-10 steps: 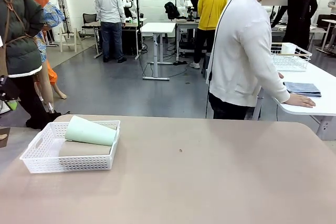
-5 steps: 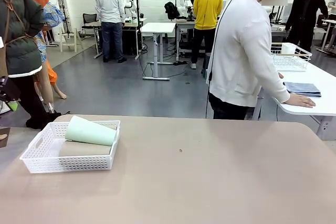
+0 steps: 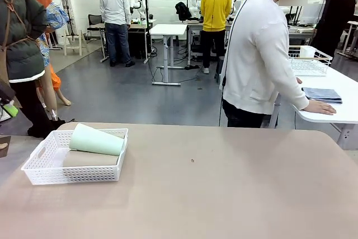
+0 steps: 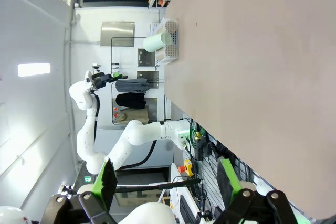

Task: Clean and organize the cups into the basket.
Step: Move the Organizing basket back to the left side of the table.

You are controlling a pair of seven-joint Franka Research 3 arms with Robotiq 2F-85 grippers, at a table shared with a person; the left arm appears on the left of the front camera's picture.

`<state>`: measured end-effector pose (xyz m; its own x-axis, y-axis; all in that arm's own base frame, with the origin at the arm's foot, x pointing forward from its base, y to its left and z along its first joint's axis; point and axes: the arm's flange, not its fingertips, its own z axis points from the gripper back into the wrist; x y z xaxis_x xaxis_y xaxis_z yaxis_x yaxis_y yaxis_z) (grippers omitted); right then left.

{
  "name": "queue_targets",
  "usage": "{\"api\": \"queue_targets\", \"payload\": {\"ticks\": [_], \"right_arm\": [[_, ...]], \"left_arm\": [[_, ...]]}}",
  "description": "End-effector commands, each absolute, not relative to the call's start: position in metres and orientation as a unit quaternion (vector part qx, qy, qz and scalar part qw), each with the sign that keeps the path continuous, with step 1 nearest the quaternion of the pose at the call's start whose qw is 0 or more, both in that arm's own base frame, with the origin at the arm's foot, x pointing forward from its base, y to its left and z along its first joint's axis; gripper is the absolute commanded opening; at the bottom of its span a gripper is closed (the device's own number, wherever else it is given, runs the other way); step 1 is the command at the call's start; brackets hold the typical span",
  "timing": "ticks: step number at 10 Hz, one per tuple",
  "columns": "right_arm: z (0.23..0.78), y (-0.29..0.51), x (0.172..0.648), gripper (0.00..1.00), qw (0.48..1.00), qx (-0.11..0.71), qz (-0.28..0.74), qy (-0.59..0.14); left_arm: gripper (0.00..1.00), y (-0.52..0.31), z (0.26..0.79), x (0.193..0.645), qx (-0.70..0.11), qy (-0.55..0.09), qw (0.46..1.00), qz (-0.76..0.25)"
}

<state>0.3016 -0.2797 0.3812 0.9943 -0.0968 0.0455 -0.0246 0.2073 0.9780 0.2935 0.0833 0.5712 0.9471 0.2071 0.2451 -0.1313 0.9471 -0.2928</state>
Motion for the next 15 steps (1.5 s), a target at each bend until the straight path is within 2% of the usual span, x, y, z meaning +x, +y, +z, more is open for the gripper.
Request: {"api": "queue_targets", "payload": {"ticks": [1,4,6,7,9,12,15], "right_arm": [[0.383,-0.278,0.3,1.0,0.775,0.63,-0.022,-0.05],[0.383,-0.278,0.3,1.0,0.775,0.63,-0.022,-0.05],[0.383,-0.278,0.3,1.0,0.775,0.63,-0.022,-0.05],[0.383,-0.278,0.3,1.0,0.775,0.63,-0.022,-0.05],[0.383,-0.278,0.3,1.0,0.775,0.63,-0.022,-0.05],[0.383,-0.278,0.3,1.0,0.775,0.63,-0.022,-0.05],[0.383,-0.278,0.3,1.0,0.775,0.63,-0.022,-0.05]], "left_arm": [[1.0,0.138,0.587,0.308,-0.33,-0.006,0.942,0.055],[1.0,0.214,0.56,0.317,-0.485,-0.01,0.875,-0.005],[1.0,0.259,0.529,0.323,-0.561,-0.056,0.826,0.013],[1.0,0.274,0.512,0.322,-0.566,-0.083,0.819,0.044],[1.0,0.301,0.488,0.318,-0.595,-0.079,0.797,0.065],[1.0,0.327,0.482,0.31,-0.606,-0.087,0.786,0.081],[1.0,0.318,0.471,0.308,-0.603,-0.075,0.789,0.09]]}}
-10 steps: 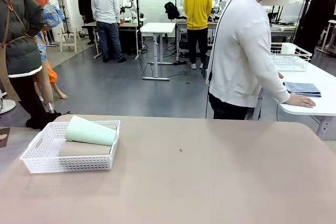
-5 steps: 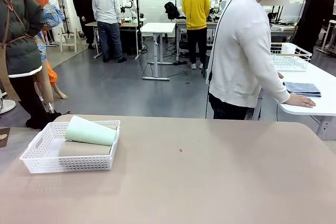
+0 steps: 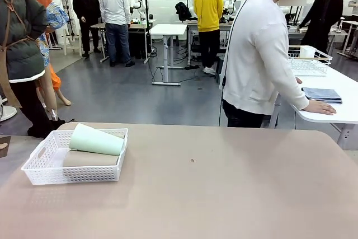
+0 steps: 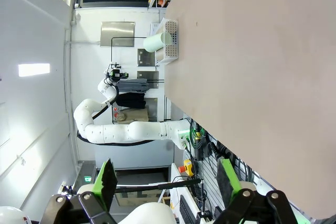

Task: Clean and organize the cups into the basket.
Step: Move the Organizing basket back to the left side of the table.

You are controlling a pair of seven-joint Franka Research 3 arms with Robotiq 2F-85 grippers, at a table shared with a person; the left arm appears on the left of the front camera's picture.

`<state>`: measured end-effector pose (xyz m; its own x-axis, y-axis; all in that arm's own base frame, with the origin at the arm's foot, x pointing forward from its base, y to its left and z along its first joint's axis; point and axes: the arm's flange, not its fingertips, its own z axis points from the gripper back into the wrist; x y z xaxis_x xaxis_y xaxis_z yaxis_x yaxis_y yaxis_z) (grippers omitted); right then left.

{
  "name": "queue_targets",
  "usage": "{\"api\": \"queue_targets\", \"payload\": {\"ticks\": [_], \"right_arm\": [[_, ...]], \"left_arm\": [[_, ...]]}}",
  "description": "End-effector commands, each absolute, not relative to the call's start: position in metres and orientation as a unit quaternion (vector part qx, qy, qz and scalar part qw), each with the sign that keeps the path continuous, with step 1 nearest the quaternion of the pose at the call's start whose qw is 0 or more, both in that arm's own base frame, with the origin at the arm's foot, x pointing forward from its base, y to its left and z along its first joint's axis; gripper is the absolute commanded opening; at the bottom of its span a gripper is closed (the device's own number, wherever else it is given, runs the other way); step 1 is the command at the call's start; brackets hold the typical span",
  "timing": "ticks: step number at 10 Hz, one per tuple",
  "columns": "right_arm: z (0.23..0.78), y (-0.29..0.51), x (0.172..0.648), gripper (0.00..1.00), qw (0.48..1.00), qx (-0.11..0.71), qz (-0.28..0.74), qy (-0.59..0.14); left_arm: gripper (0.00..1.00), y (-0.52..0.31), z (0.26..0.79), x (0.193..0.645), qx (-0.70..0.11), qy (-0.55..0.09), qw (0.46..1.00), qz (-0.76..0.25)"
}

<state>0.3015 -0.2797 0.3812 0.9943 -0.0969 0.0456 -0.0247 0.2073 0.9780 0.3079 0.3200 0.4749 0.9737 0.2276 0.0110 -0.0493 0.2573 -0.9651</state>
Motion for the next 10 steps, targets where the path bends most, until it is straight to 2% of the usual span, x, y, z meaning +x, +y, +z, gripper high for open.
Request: {"api": "queue_targets", "payload": {"ticks": [1,10], "right_arm": [[0.3829,-0.278,0.3001,1.0,0.775,0.63,-0.022,-0.05],[0.3829,-0.278,0.3001,1.0,0.775,0.63,-0.022,-0.05]], "left_arm": [[1.0,0.3182,0.4711,0.3076,-0.603,-0.075,0.789,0.09],[1.0,0.3182,0.4711,0.3076,-0.603,-0.075,0.789,0.09]]}}
